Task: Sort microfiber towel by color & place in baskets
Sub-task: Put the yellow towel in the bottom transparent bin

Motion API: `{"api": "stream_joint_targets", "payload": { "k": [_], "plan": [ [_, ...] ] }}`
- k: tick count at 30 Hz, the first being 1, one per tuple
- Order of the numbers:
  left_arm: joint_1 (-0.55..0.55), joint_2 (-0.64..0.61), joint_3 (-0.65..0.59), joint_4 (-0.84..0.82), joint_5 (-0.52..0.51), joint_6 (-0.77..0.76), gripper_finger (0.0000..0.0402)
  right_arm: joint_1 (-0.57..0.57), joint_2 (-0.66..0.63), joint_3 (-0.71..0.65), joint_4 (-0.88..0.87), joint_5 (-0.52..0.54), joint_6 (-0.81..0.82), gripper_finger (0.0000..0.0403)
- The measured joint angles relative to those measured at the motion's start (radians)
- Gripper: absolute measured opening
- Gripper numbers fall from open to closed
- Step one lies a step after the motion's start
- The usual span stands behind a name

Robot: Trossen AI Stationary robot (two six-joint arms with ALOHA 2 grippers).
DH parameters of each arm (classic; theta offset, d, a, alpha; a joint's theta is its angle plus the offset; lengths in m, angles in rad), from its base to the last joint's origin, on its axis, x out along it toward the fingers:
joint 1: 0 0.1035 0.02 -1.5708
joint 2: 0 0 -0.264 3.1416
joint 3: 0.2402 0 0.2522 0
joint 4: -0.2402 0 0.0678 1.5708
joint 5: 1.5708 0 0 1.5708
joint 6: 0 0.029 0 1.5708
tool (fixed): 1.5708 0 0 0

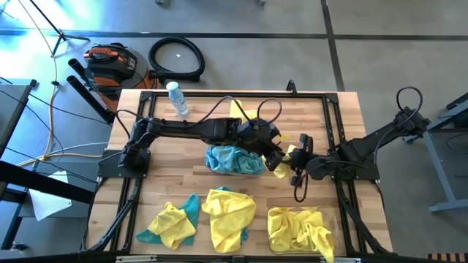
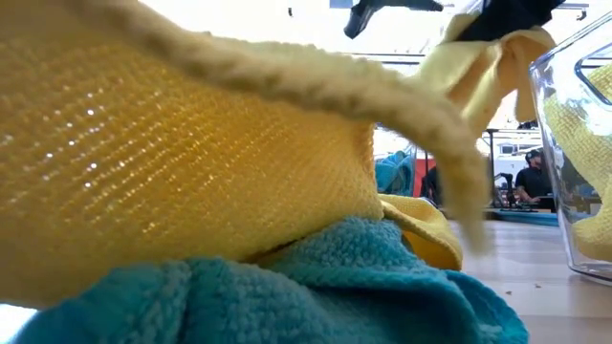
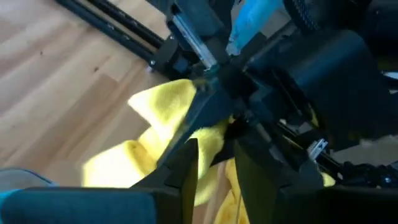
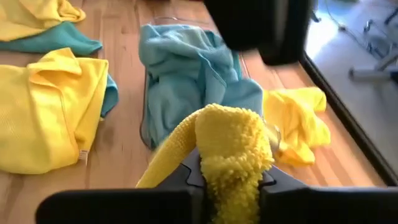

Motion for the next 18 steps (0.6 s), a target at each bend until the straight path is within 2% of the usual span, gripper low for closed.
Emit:
{"api": "stream_joint_targets", "payload": {
  "k": [4,9,13,18],
  "plan": [
    [0.023,-0.022,-0.001,-0.063,0.069,0.054,0.0106,0.005,-0.032,0.0,-0.108,-0.038,0.167,0.0016],
    [0.009,-0.073,0.0,-0.214,0.03,0.176,0.0104,0.043,-0.062,0.032,-0.224,-0.116,0.357,0.0012],
    [-0.022,-0.08,-0.002,-0.321,0.037,0.281,0.01,0.1,-0.055,0.121,-0.356,-0.147,0.493,0.0011],
    [-0.059,-0.093,-0.05,-0.379,-0.054,0.35,0.0099,0.189,0.017,0.291,-0.511,-0.156,0.663,0.001]
  ]
}}
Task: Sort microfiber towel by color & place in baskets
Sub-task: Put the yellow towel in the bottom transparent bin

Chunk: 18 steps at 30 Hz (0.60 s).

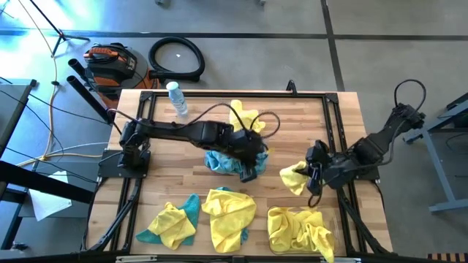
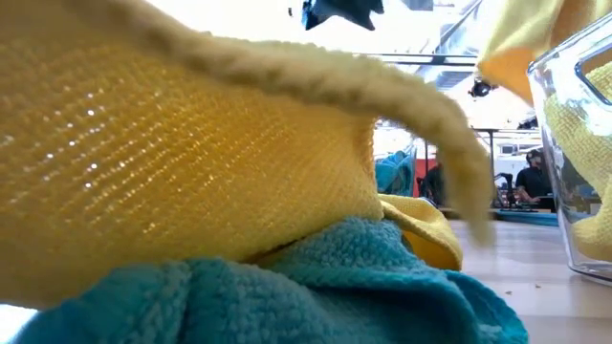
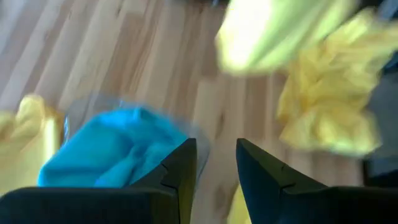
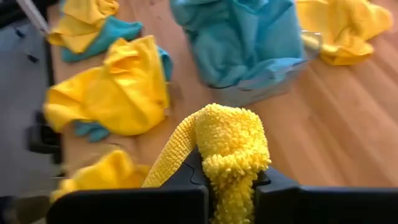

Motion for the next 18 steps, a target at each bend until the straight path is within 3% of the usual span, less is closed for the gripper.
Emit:
{"api": "stream_joint_targets", "payload": {
  "k": [5,11,18],
  "plan": [
    [-0.029,-0.056,-0.141,0.004,-0.011,0.007,0.0099,0.081,0.164,0.203,-0.155,-0.007,0.139,0.0006],
    [-0.076,-0.248,-0.426,0.081,-0.036,-0.05,0.0099,0.149,0.405,0.423,-0.39,-0.101,0.356,0.0006],
    [-0.151,-0.532,-0.748,0.236,-0.045,-0.173,0.0099,0.2,0.606,0.494,-0.454,-0.275,0.553,0.0007]
  ]
}}
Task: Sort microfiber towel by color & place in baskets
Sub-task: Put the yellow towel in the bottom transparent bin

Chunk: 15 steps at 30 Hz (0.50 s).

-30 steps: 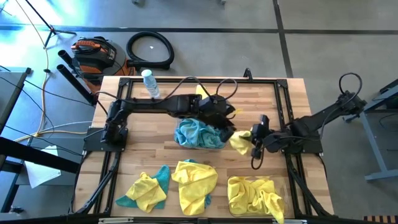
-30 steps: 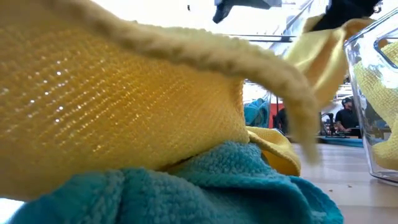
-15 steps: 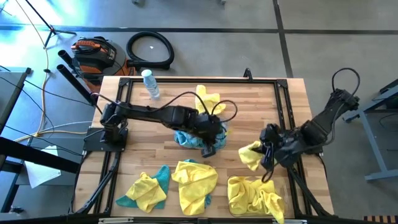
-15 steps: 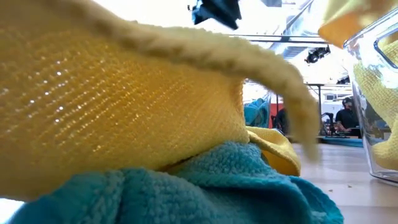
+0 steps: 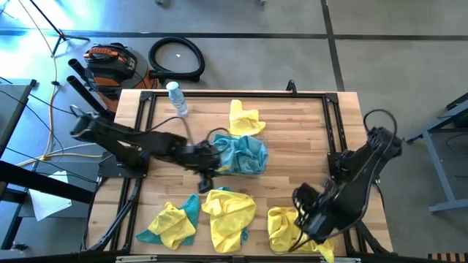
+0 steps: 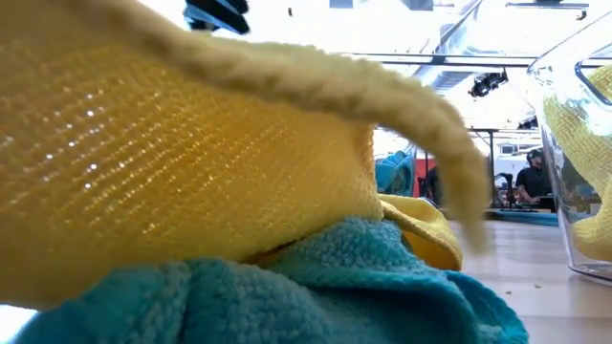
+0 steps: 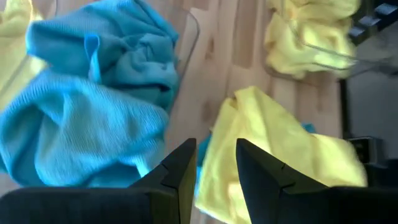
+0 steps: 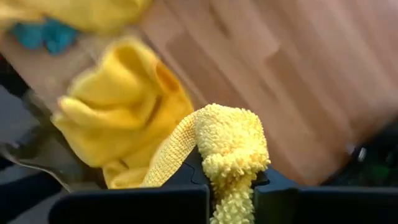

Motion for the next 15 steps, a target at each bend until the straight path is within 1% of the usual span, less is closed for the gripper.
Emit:
{"api": "stream_joint_targets", "payload": {
  "k": [3,6,10,15],
  "plan": [
    [-0.037,-0.093,-0.091,0.038,-0.017,-0.054,0.0099,0.021,0.06,-0.007,0.034,-0.041,0.039,0.0012],
    [-0.068,-0.155,-0.152,0.05,-0.019,-0.097,0.0099,0.041,0.109,-0.007,0.095,-0.04,0.011,0.0013],
    [-0.101,-0.201,-0.19,0.063,-0.02,-0.12,0.0099,0.062,0.164,-0.007,0.162,-0.042,-0.093,0.0014],
    [-0.135,-0.21,-0.194,0.065,-0.056,-0.14,0.0099,0.067,0.216,-0.007,0.197,-0.051,-0.112,0.0015]
  ]
}}
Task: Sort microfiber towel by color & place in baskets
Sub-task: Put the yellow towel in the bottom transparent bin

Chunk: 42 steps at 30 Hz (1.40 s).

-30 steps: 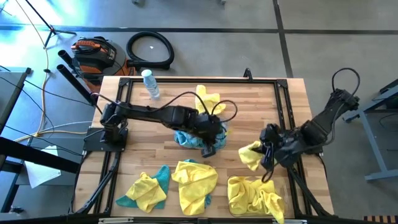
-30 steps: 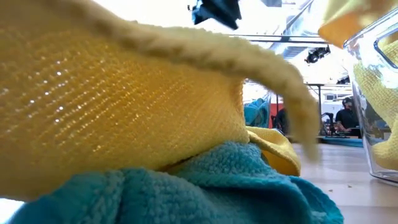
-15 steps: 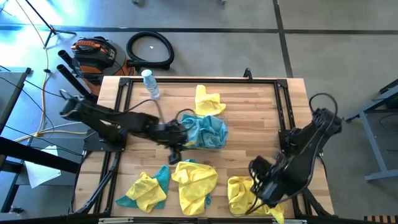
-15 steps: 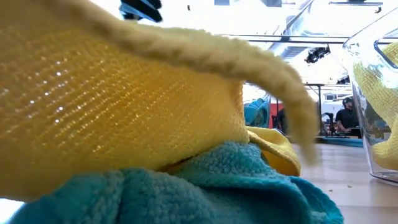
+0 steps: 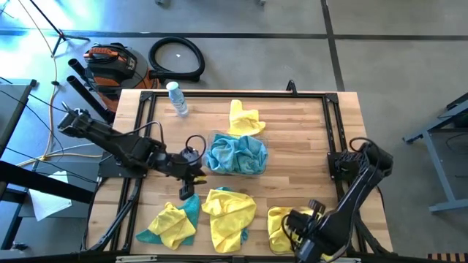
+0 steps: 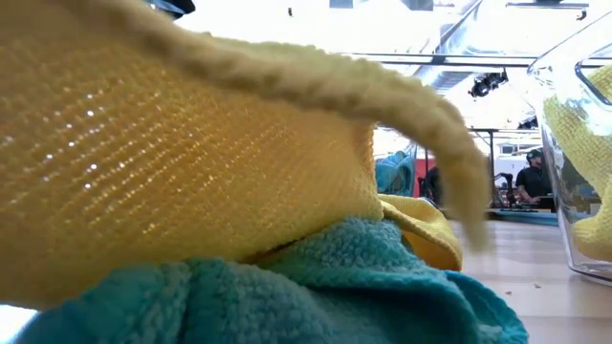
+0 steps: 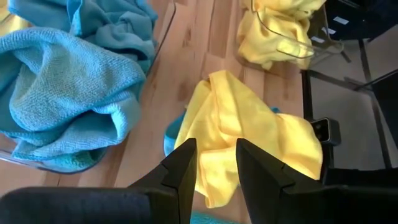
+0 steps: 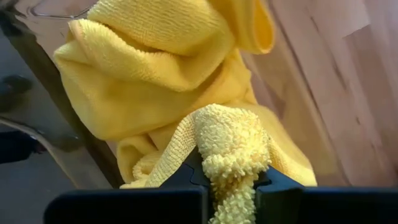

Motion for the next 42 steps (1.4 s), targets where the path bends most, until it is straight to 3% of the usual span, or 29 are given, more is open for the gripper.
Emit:
{"api": "stream_joint_targets", "payload": {
  "k": [7,20,27,30,38,42],
  "plan": [
    [-0.019,0.002,0.0,-0.001,-0.016,0.0,0.0099,-0.003,0.063,-0.024,0.043,-0.005,-0.079,0.0016],
    [-0.019,0.002,0.0,0.034,-0.017,-0.019,0.0099,-0.02,0.059,-0.302,0.402,-0.05,-0.112,0.0017],
    [-0.019,0.002,0.0,0.057,-0.017,-0.021,0.0099,-0.028,0.055,-0.317,0.411,-0.047,-0.109,0.0019],
    [-0.019,0.002,0.0,0.056,-0.017,-0.022,0.0099,-0.029,0.035,-0.319,0.413,-0.067,-0.106,0.0038],
    [-0.019,0.002,0.0,0.056,-0.051,-0.025,0.0099,-0.029,-0.079,-0.324,0.388,-0.066,-0.049,0.0136],
    [-0.018,0.003,0.0,0.056,-0.052,-0.02,0.0099,-0.029,-0.151,-0.324,0.352,-0.074,0.041,0.0158]
  ]
}}
